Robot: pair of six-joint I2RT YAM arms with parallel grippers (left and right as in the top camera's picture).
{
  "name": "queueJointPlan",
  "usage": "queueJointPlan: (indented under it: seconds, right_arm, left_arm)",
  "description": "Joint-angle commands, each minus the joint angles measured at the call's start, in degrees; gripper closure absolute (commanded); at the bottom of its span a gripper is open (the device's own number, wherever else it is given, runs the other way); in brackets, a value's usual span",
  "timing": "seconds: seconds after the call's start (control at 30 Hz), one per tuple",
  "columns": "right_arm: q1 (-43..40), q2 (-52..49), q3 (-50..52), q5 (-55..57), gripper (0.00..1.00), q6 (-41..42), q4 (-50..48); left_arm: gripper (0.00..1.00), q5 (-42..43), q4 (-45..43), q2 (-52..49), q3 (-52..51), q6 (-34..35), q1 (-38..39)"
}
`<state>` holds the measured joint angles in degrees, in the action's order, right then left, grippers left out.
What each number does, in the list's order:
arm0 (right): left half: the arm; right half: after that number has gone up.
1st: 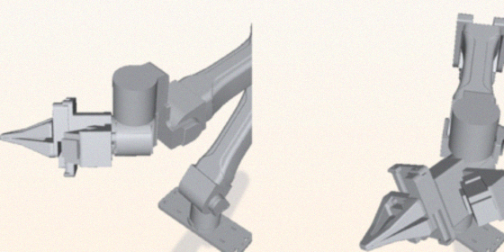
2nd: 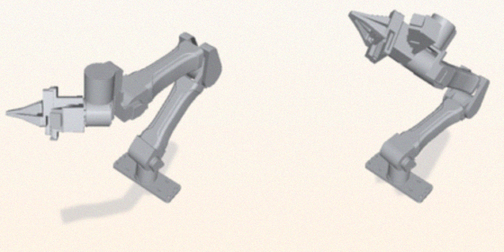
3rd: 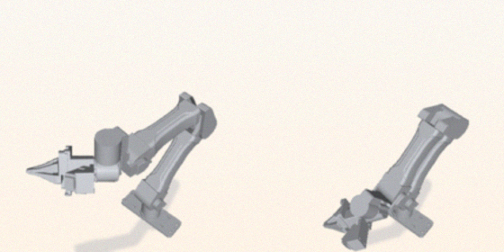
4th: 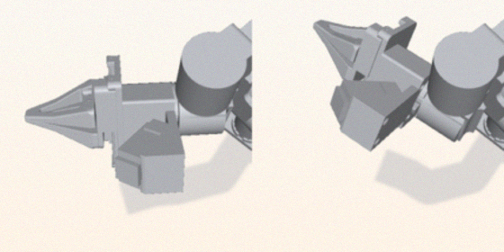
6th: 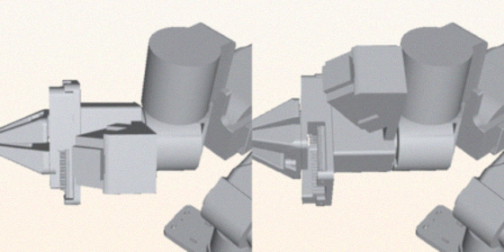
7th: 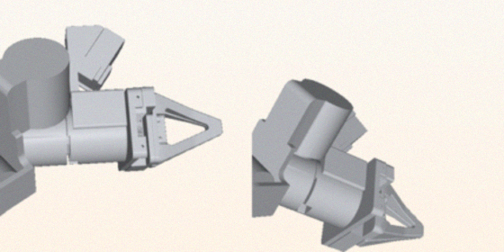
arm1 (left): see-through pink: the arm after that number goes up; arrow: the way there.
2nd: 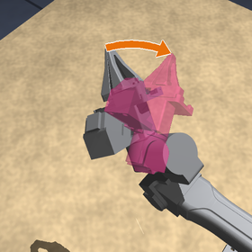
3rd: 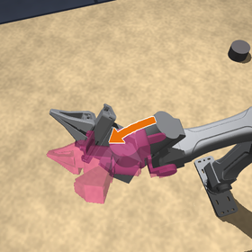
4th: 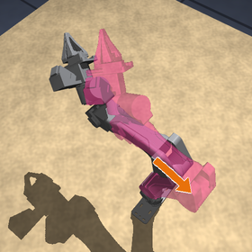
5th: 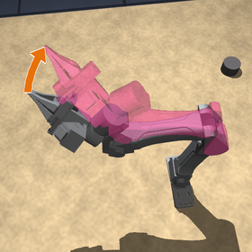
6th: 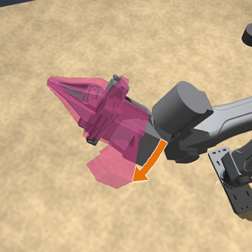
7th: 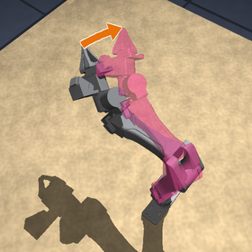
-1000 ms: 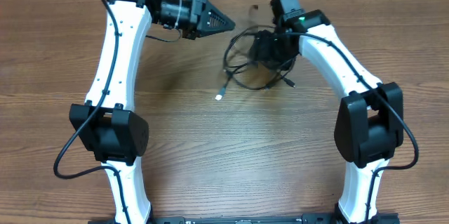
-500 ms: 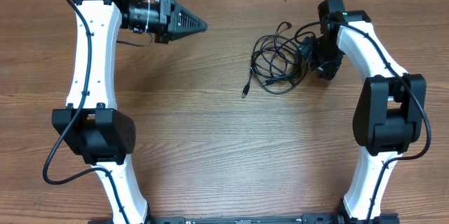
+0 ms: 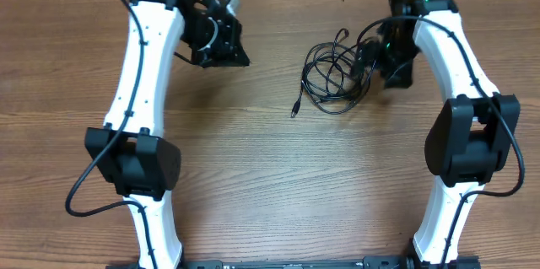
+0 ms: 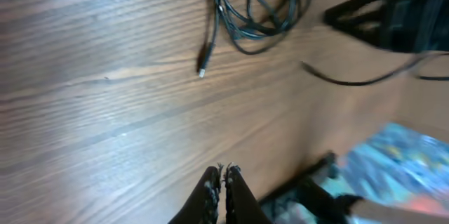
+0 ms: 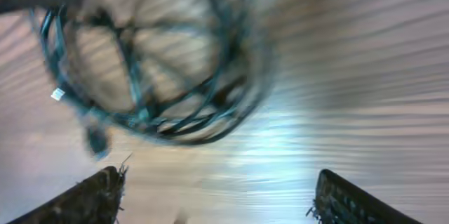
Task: Untangle cables
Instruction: 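Move the right gripper onto the cable pile and grasp strands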
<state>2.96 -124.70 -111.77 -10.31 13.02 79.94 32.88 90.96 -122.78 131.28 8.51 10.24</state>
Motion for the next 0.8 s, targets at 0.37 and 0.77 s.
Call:
queueJointPlan:
  seconds: [0.37, 0.77]
  right_arm:
    - [-1.6, 0.5, -3.0, 32.2, 0.0, 9.9, 0.5]
    - [-2.1, 0.4, -3.0, 3.5, 0.12, 5.1, -3.3]
  left_arm:
    - [0.9, -13.2, -3.8, 1.7, 1.2, 8.3, 7.0]
    - [0.86, -17.8, -5.5, -0.6, 1.1, 11.5, 7.5]
